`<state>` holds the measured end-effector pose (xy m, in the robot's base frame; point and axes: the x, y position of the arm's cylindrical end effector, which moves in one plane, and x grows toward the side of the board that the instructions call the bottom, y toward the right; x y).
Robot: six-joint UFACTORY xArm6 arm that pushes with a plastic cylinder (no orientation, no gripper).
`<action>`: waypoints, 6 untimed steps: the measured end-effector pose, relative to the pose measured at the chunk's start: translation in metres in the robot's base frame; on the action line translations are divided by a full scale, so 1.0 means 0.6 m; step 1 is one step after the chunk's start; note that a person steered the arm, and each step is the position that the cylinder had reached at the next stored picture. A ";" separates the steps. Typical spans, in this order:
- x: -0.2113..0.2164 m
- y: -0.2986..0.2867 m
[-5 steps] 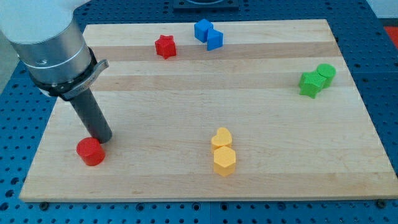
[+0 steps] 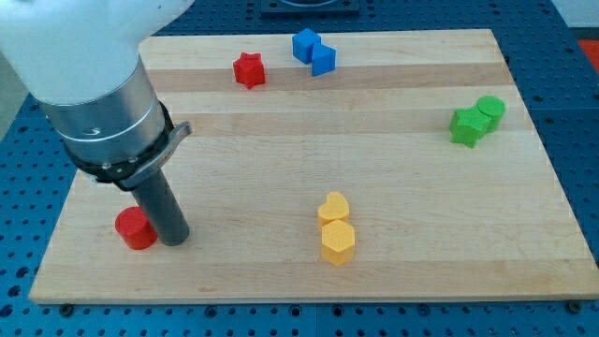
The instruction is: Push red circle to the bottom left
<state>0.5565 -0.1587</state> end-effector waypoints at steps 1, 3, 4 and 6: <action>-0.005 0.000; -0.014 -0.012; -0.014 -0.040; -0.014 -0.061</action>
